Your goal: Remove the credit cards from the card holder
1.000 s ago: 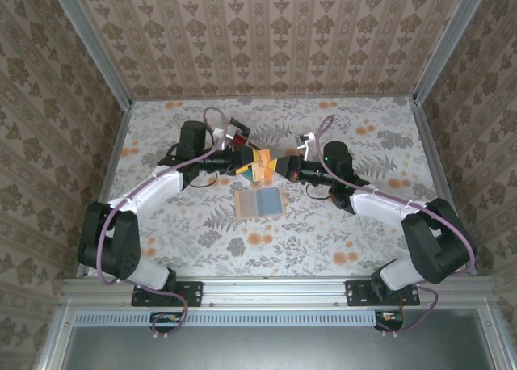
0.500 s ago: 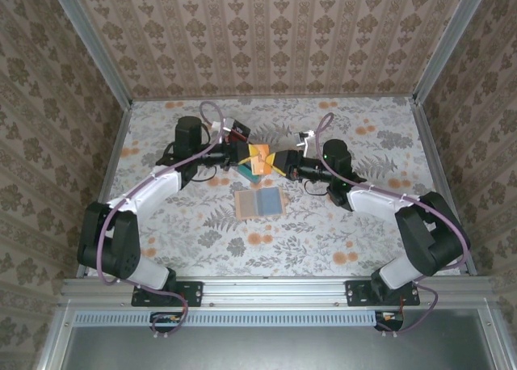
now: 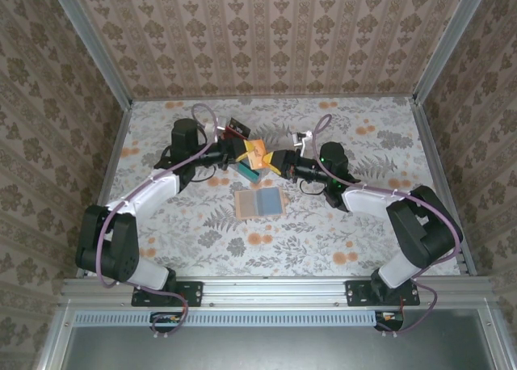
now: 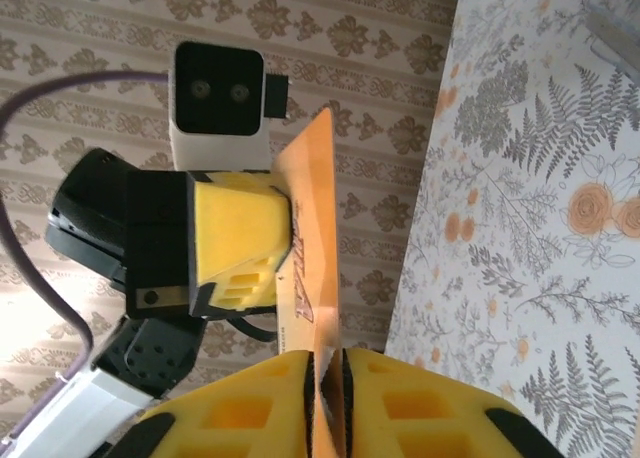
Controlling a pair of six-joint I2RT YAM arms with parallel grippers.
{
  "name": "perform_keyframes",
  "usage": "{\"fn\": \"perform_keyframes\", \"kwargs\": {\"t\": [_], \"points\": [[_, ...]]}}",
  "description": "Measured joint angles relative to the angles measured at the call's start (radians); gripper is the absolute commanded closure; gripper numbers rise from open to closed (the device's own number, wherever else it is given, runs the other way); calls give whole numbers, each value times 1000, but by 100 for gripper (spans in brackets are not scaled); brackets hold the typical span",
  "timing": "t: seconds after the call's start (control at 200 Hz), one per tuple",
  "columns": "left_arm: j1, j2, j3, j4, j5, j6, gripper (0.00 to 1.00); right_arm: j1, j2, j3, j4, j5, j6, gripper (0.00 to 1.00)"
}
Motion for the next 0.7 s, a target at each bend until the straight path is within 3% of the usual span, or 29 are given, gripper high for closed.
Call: {"fn": "perform_keyframes", "kwargs": {"t": [0.065, 0.115, 0.16, 0.245, 0.35, 0.495, 0.7], "points": [[4, -6, -3, -6, -3, -1, 82, 2, 0, -6, 24, 14, 11, 96], [8, -16, -1, -40, -10, 11, 75, 4, 0, -10, 34, 19, 15, 99], [13, -32, 3, -108, -24, 50, 66, 5, 0, -10, 39, 26, 9, 100], [29, -65, 32, -286, -77, 131, 36, 4, -1, -10, 34, 43, -16, 100], [55, -91, 86, -488, -171, 242, 18, 3, -18, -6, -48, 57, -100, 100], [106, -122, 96, -671, -304, 375, 0, 5, -51, 72, -334, 112, -340, 100], [133, -172, 68, -834, -519, 512, 0, 24, -66, 257, -688, 238, -718, 100]]}}
